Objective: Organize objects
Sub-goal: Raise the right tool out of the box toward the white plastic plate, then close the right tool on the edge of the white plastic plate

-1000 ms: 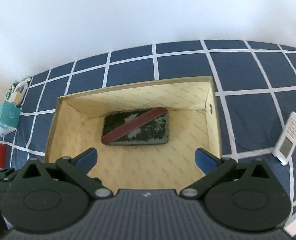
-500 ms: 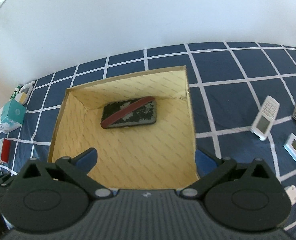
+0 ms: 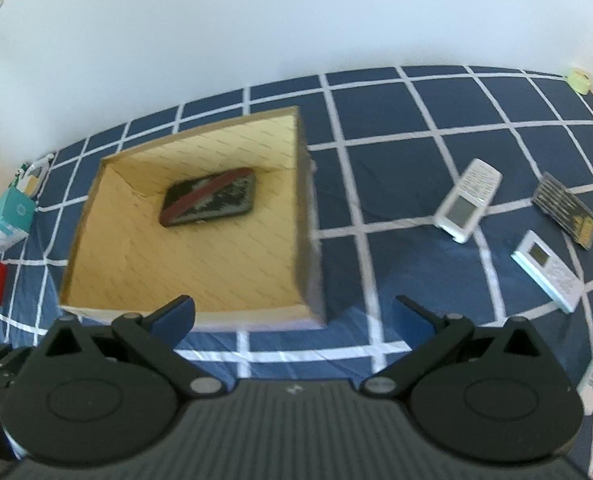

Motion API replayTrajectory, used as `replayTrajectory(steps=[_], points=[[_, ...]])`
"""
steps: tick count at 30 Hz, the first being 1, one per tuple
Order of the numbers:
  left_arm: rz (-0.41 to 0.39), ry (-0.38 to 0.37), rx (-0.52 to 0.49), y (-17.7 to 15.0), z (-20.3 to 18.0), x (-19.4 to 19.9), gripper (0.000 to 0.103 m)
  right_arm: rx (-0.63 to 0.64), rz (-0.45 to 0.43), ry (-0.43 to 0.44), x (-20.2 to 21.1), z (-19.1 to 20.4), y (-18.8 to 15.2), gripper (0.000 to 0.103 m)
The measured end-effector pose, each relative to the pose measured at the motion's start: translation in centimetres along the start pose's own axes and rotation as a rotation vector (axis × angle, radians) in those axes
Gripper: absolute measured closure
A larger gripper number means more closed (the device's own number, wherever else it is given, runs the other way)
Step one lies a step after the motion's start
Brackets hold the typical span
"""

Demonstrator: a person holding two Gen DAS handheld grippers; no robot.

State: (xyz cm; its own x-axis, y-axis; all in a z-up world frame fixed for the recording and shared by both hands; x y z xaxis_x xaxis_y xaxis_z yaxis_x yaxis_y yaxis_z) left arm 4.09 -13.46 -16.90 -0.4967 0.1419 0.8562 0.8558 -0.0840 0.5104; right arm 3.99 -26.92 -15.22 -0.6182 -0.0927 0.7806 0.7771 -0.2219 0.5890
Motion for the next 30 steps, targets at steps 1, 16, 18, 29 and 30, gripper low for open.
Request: replayTrajectory(steps=[1,16,18,29,30], points=[[0.002,0.006,0.001,-0.4,-0.8,-0.2,0.000,0.002,0.008,0.000,0.1,-0.8,-0.2,0.000],[0.092,0.048,0.131,-6.4,-10.2,-4.0,0.000,0.125,0.139,-0.003,-0.6,-13.5,-2.5,0.000],[0.105,0.054,0.150,-7.1,-11.4,-4.7,0.000,0.134,0.168,-0.012,-1.2,-15.3,-3.0,0.000],[0.188,0.056,0.199,-11.0,-16.4,-8.0,0.000,0.199,0.303,-0.010,-4.3,-21.1,-5.9,0.000],[0.194,0.056,0.201,-11.3,-16.8,-8.2,0.000,0.202,0.315,-0.003,-4.6,-21.3,-6.3,0.000]])
Point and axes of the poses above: each gripper's, at about its wrist camera, not at the fingertips, and x roughly against the way its jaws point, z to its left, y to its top, the point moved 10 cm from there along -x, roughly the way its jaws point, and after that the axes turned 11 degrees about -z, right-handed, at the moved point
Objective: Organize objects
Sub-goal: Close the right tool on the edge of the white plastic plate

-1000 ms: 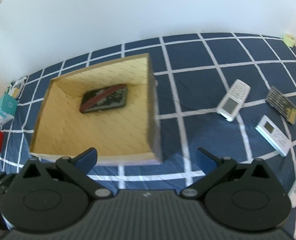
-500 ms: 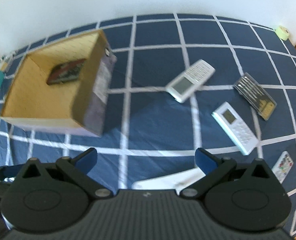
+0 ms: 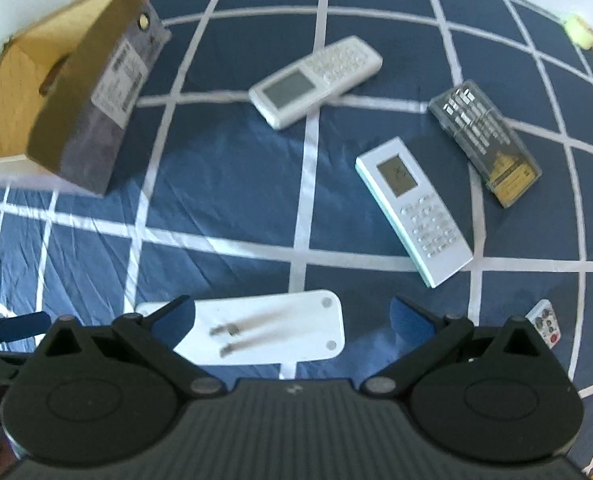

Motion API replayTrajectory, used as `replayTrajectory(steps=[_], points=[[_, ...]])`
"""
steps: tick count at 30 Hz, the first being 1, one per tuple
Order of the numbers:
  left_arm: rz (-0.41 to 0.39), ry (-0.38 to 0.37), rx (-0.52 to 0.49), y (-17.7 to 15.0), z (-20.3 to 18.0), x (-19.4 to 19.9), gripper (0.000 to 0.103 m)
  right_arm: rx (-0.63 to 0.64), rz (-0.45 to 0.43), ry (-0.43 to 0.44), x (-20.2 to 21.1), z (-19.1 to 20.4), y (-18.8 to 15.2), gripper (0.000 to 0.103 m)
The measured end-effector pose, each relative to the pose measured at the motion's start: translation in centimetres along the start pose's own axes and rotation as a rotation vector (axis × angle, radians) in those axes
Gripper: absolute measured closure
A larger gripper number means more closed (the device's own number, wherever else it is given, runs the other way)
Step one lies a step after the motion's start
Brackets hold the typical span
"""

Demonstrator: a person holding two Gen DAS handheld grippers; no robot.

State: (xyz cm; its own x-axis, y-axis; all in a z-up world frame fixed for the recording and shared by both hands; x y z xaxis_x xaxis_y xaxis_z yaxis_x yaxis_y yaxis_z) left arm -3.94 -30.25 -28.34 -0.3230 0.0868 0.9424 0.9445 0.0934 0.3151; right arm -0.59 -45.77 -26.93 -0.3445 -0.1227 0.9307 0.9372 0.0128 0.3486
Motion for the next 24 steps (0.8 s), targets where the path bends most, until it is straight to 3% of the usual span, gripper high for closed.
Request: replayTrajectory(steps=[18,24], points=[[0.064,-0.018,0.013,-2.5,-2.9,-2.8,0.000,0.017,0.077,0.047,-3.3,-0.3,-1.9,0.000],[0.066,-0.043,0.014,-2.3,-3.8,-3.5,0.000,0.013,0.081,0.071,-3.5,0.1,-2.0,0.008]])
Point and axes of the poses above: each gripper's, at about its wrist camera, not at the fingertips, and x roughly against the way its jaws point, z to its left, y to its top, the point moved 10 cm from there along -x, roughly the way its jaws point, and after that the axes turned 11 degrees about -z, right-handed, at the moved point
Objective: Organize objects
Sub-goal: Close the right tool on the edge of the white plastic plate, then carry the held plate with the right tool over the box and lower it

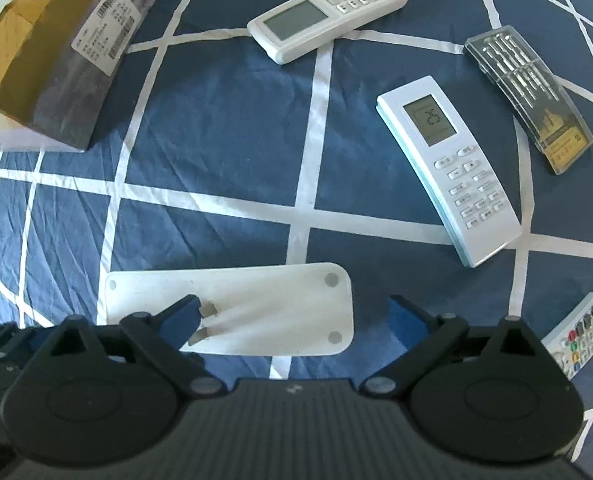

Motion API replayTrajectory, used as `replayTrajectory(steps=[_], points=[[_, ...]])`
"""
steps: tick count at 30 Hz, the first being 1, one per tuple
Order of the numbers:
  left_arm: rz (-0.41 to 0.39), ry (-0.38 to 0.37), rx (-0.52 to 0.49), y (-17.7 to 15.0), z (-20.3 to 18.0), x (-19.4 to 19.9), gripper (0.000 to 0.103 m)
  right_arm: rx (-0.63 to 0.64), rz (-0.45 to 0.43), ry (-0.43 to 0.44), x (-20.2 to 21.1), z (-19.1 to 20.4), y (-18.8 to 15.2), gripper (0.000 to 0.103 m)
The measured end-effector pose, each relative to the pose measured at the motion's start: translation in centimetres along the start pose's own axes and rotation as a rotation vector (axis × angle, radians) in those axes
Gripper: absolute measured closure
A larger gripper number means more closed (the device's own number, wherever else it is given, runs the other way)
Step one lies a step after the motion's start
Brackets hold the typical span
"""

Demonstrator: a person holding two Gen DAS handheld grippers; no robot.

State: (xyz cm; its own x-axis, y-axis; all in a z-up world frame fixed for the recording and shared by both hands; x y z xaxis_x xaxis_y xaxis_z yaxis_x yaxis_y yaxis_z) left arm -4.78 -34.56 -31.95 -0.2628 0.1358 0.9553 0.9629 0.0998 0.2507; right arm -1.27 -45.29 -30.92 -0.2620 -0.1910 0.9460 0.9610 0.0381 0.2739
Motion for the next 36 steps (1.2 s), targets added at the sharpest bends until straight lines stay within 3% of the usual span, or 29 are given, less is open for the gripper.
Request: replayTrajectory(steps=[7,13,21,36], points=[[-0.011,-0.005,0.016,0.5,-0.2,-0.5,0.000,0.029,0.008,0.037,-0.2,0.7,0.2,0.022],[-0.017,-0.015,0.013,1.0,-0.5,-0.6,0.001,0.034,0.016,0.048,-0.3,0.5,0.3,0.022],[-0.014,-0.034,0.009,1.1,-1.0,-0.6,0.010,0.031,0.014,0.045,-0.3,0.7,0.2,0.023],[-0.060,-0.010,-0.009,2.9,0.6,2.6,0.010,0.037,-0.032,0.075,1.7,2.9,1.7,0.023]])
Point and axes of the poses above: each gripper's, at about its wrist camera, not at the fingertips, and x roughly against the way its jaws point, z to its left, y to its top, the point moved 10 cm from there along -x, roughly the way its jaws point, and after that the axes turned 11 degrees about -z, right-handed, at the moved point
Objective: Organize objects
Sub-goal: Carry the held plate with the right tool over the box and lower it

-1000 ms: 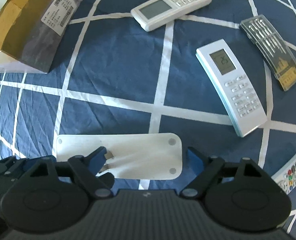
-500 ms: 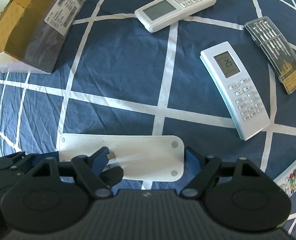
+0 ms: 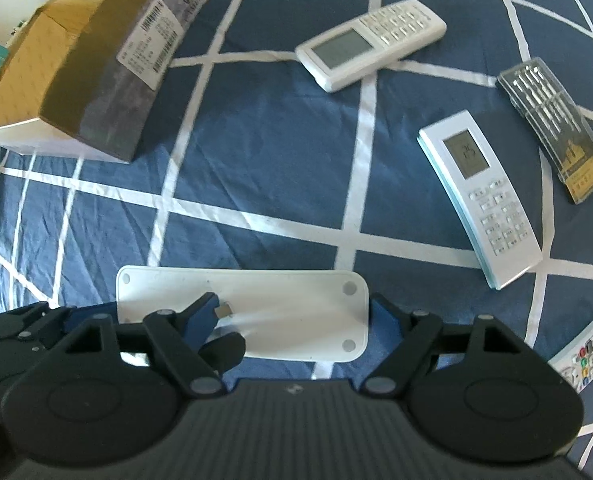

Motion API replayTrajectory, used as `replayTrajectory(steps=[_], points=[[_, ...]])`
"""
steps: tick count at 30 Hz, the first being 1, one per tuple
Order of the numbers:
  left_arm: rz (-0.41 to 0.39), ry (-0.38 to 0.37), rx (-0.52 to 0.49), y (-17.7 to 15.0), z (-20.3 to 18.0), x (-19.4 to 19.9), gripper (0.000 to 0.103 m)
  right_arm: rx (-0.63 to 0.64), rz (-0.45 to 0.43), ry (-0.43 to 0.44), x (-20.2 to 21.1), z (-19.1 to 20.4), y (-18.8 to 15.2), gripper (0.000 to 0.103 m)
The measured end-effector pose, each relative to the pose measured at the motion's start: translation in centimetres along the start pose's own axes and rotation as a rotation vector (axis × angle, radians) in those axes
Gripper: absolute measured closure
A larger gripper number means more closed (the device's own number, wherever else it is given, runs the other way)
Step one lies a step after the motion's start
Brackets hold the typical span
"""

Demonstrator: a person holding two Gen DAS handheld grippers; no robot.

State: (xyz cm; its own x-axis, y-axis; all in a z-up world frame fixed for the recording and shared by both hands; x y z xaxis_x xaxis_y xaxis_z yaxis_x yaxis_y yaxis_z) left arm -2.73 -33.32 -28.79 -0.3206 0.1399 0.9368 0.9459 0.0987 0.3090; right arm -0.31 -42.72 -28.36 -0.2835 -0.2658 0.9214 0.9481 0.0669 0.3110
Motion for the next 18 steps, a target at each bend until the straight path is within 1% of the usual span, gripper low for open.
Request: replayTrajectory(steps=[10,18], points=[[-0.032,0.002,-0.019,2.2,3.0,3.4,0.010,-0.005,-0.036,0.003,2.0,3.8,2.0,0.023],[-0.063,0.013,-0.051,4.9,6.2,6.1,0.010,-0.019,-0.069,0.011,3.1,8.2,4.3,0.023]])
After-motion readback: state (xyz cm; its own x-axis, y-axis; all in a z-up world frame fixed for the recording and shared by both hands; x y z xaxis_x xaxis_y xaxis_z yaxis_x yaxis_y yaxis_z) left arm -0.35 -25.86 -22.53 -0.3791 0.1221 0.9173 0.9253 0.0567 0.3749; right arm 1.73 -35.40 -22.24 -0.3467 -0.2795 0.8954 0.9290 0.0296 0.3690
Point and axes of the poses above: each gripper's, at about its wrist camera, not at the fingertips, and x roughly against the way its jaws point, z to its left, y to its top, the point moved 10 cm from there along -x, roughly the way its jaws point, and after that the axes turned 11 degrees about -z, right-handed, at the moved point
